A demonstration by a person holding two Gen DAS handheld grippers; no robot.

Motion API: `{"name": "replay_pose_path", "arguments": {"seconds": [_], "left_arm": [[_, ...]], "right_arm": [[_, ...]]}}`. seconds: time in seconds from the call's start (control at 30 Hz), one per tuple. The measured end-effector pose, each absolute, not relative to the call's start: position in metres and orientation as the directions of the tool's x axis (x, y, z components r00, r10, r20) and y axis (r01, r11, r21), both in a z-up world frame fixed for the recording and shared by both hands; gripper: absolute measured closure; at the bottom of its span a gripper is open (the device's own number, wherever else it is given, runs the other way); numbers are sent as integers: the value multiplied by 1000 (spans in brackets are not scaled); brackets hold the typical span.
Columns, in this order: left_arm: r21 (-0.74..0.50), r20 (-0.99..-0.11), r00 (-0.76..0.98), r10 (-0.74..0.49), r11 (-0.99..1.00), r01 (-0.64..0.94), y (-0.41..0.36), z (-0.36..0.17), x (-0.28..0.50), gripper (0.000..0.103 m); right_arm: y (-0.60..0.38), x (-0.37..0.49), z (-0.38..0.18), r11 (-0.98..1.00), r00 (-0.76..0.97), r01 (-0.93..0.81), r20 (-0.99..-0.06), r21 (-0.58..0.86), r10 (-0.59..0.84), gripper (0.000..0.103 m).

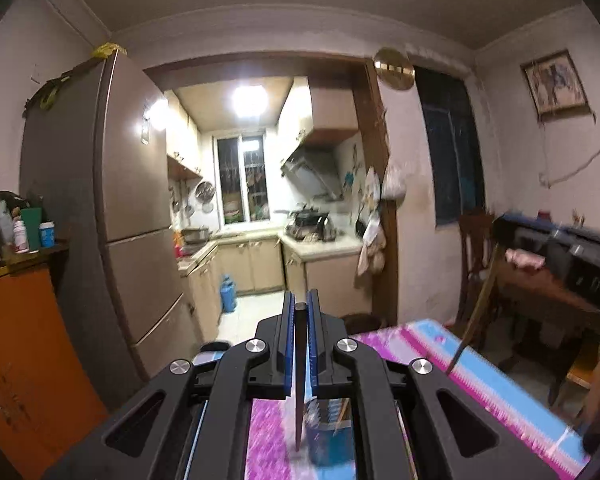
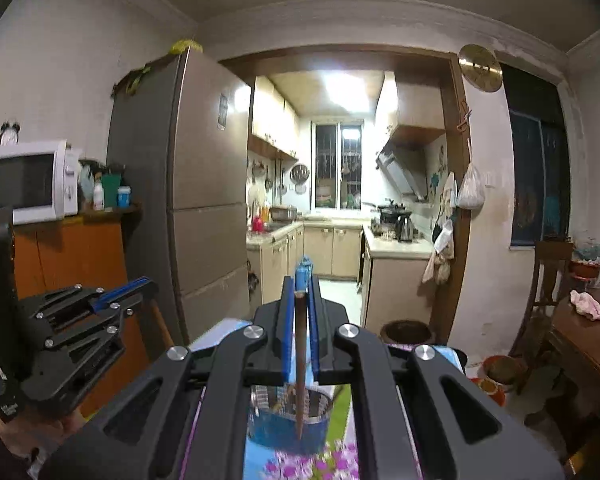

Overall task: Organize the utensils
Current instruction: 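Lower both chopsticks into the blue holder and open both grippers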

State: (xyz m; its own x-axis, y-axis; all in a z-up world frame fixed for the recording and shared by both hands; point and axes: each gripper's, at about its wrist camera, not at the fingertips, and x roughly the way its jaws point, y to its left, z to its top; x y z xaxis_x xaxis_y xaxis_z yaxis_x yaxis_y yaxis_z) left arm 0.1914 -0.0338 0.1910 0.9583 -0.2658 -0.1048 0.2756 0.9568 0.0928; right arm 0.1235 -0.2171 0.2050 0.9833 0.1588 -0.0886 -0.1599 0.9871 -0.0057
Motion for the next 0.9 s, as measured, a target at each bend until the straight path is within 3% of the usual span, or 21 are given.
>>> {"name": "replay_pose_path", "arguments": {"seconds": [0.17,0.37,0.9], "left_arm": [[14,-34,934,-355,934,356,-43,207,220,96],[-10,-33,930,-367,930,367,-56,185,261,96],[-7,-239,911,-336,939,345,-59,81,341,96]], "right_arm": [[-215,155,205,987,984,-158,-75,29,160,98],[-213,196,179,992,988,-121,-93,46,125,98],[-218,270,91,988,938,-61,-329,145,106,98]]}}
